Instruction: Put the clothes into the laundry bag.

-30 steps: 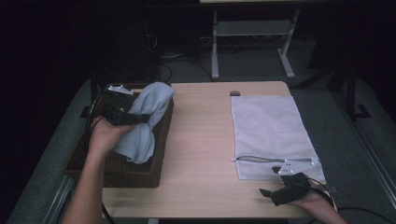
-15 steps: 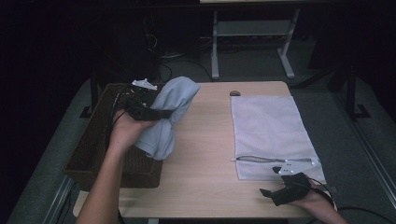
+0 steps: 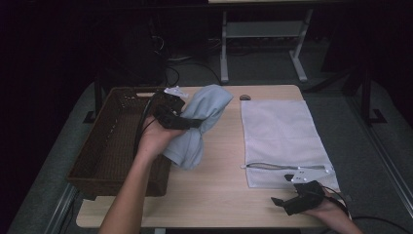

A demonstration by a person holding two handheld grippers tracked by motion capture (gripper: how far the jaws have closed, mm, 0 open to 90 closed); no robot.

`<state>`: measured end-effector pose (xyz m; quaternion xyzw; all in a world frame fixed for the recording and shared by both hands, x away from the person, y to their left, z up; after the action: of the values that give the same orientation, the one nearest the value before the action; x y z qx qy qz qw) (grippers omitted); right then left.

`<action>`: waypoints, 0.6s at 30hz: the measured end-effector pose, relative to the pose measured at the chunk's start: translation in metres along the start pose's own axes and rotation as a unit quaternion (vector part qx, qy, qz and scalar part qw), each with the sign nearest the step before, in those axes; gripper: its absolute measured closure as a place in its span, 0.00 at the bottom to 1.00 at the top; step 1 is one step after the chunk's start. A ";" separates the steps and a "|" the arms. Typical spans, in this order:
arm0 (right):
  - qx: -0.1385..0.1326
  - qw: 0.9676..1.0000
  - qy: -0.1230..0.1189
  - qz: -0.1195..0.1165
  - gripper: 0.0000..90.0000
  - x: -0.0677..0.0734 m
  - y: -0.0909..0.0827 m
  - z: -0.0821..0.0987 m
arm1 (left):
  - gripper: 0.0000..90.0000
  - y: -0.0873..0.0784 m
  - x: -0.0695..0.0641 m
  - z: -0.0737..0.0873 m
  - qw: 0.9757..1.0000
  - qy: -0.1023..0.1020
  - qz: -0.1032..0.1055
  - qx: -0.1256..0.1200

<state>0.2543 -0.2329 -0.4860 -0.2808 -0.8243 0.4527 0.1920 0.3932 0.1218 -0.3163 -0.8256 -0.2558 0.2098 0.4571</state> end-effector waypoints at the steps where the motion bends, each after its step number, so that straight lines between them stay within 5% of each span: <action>1: 0.000 1.000 0.000 0.000 0.06 0.000 0.000 0.000 | 0.76 0.000 0.000 0.000 1.000 0.000 0.000 0.000; 10: 0.000 1.000 -0.001 0.000 0.06 0.000 0.000 0.000 | 0.75 0.022 -0.009 -0.012 1.000 0.012 0.000 0.009; 18: 0.000 1.000 -0.003 0.000 0.06 0.000 0.000 0.001 | 0.75 0.059 -0.008 -0.007 0.999 0.004 0.009 0.031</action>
<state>0.2543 -0.2336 -0.4865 -0.2793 -0.8248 0.4534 0.1898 0.4045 0.0857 -0.3630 -0.8143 -0.2397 0.2188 0.4812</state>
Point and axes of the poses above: each handheld gripper's, and its own axes: y roughly forward along the jaws, z roughly out of its underside, x roughly to its left, the point moved 3 cm from there along y, roughly forward along the jaws, and after that the axes turned 15 degrees about x, right-handed, at the moved point
